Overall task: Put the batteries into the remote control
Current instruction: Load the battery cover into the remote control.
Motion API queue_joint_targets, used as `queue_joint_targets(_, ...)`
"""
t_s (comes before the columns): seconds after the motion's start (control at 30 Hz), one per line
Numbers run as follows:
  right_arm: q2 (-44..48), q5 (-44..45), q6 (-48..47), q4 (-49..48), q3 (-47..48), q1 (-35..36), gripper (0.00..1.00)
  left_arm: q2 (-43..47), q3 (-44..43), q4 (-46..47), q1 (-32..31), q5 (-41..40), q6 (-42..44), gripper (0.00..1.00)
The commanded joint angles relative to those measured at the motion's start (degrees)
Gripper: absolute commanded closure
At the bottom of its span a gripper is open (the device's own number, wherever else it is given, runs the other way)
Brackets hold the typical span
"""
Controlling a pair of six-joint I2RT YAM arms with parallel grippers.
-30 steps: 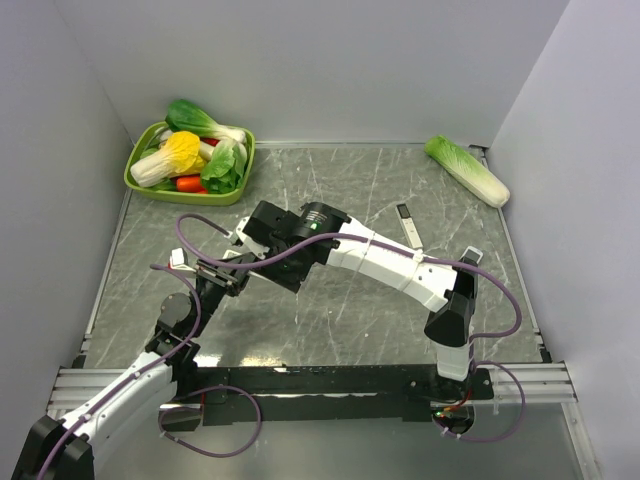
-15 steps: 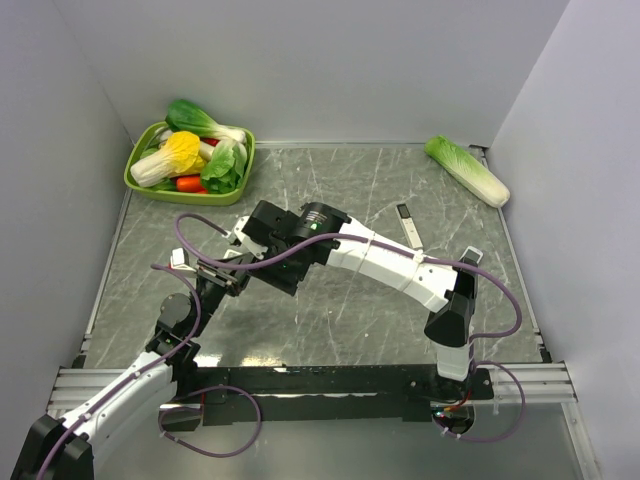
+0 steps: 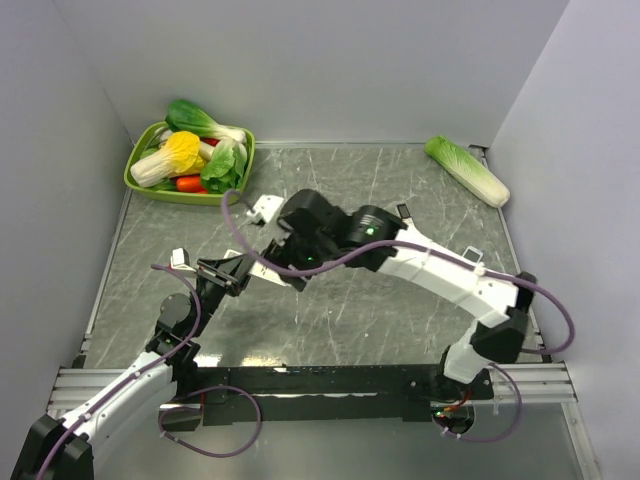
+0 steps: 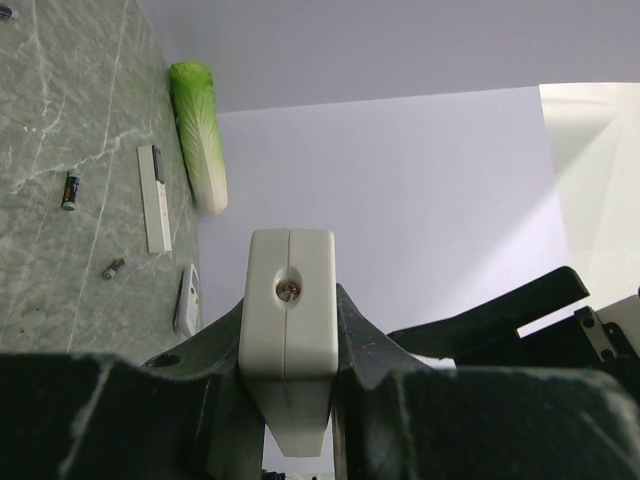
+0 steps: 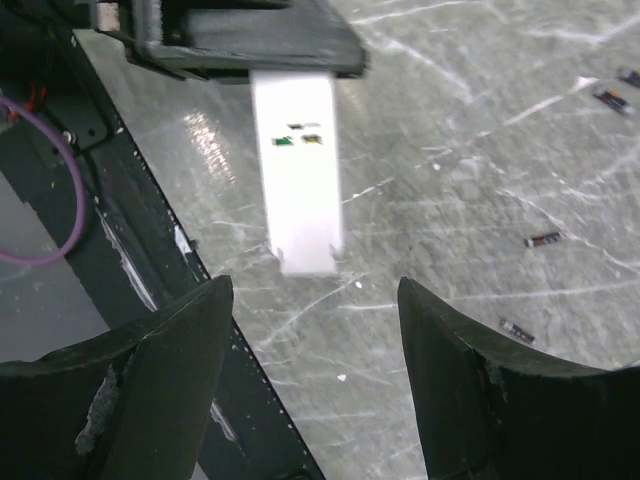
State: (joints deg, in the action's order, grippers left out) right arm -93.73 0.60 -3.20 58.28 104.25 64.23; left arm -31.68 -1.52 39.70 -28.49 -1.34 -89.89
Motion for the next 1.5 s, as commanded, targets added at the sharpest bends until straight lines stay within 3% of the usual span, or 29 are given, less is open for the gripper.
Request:
queue_joint_targets(0.0,8.56,-0.25,1.71,-11.16,-7.09,-2.61,0.25,1.01,10.31,4.33,-0.25,0.82,-1.43,0.98)
queue_joint_targets(0.3,25.69,-26.57,-19.63,-26.46,-29.16,-9.38,0.29,1.80,8.20,0.64,-0.25,3.62,-1.26,0.98)
queue_joint_targets(0.47,32.64,-36.09,-33.85,-31.30,-35.69,-12.01,0.27,0.31,6.88,1.52,-0.16,6.00,-1.52,0.98)
queue_joint_targets(0.63,28.80,-47.42,-48.70,-20.88,-31.92,-13.69,0.14,-0.31,5.39,1.26,-0.25,8.11,-0.99,0.98)
queue_joint_targets(0.93,16.32,-52.37,-64.72,-3.89,-18.91,-13.86,0.20,-1.10,3.54,0.64,-0.25,10.48,-0.11,0.98)
queue_joint_targets(1.07,12.44,-53.51,-67.55,0.86,-14.52,-13.78,0.28,-2.68,3.10,2.13,-0.25,11.45,-0.02,0.98)
queue_joint_targets(1.47,7.51,-54.92,-69.66,3.33,-13.28,-13.60,0.30,-4.53,1.87,3.19,-0.25,12.86,0.76,0.98)
